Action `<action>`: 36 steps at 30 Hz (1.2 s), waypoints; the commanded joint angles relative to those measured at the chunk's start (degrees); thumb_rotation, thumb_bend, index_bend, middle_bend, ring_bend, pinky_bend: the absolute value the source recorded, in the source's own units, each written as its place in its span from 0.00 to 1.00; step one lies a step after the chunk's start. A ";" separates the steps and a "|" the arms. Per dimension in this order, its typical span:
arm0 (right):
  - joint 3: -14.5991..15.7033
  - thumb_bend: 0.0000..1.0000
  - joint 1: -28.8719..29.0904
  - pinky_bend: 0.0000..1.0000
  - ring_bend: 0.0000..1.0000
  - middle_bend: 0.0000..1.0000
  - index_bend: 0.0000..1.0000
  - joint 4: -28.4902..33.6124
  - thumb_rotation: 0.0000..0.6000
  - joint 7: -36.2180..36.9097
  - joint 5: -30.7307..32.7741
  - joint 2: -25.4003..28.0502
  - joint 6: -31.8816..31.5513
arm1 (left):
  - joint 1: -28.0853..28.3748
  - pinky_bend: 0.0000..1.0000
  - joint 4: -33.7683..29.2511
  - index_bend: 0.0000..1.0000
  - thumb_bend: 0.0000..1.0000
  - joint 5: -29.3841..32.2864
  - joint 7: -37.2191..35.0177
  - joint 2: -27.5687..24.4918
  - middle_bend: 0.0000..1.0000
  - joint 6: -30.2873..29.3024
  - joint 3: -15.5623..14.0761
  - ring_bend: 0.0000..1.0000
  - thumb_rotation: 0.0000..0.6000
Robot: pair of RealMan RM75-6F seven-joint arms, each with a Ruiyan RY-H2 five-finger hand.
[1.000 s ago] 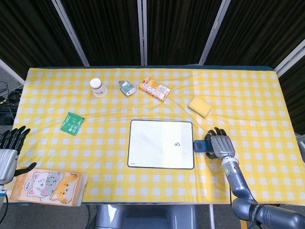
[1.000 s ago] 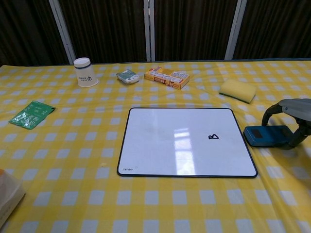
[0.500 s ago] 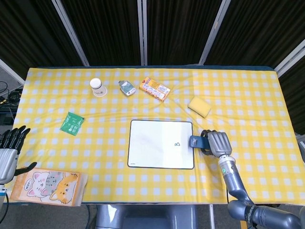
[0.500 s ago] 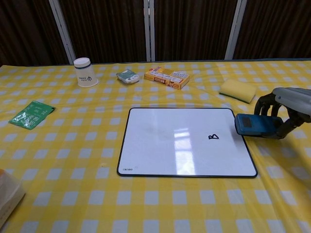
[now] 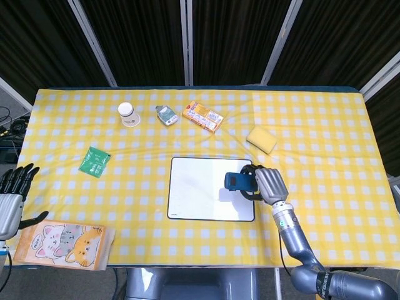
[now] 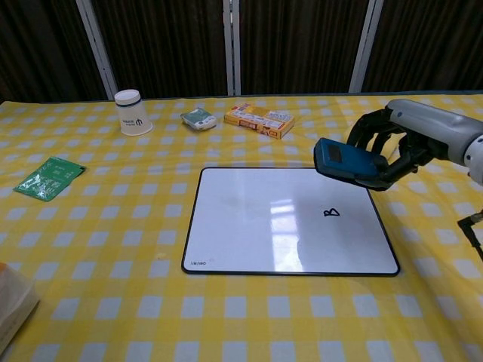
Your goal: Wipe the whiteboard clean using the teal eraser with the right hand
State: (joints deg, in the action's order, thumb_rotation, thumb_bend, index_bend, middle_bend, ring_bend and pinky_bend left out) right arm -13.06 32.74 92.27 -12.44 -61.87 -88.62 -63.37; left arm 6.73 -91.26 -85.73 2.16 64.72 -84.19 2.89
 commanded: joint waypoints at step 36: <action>-2.21 0.33 9.97 0.73 0.67 0.73 0.86 -18.08 1.00 -6.99 7.09 -20.92 5.76 | 0.95 0.00 2.17 0.00 0.14 2.48 -2.39 0.39 0.00 3.12 0.15 0.00 1.00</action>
State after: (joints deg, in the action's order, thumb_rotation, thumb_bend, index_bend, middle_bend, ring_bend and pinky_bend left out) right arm -15.30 42.79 74.14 -19.50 -54.76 -109.62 -57.58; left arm 7.68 -89.07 -83.23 -0.24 65.11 -81.05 3.04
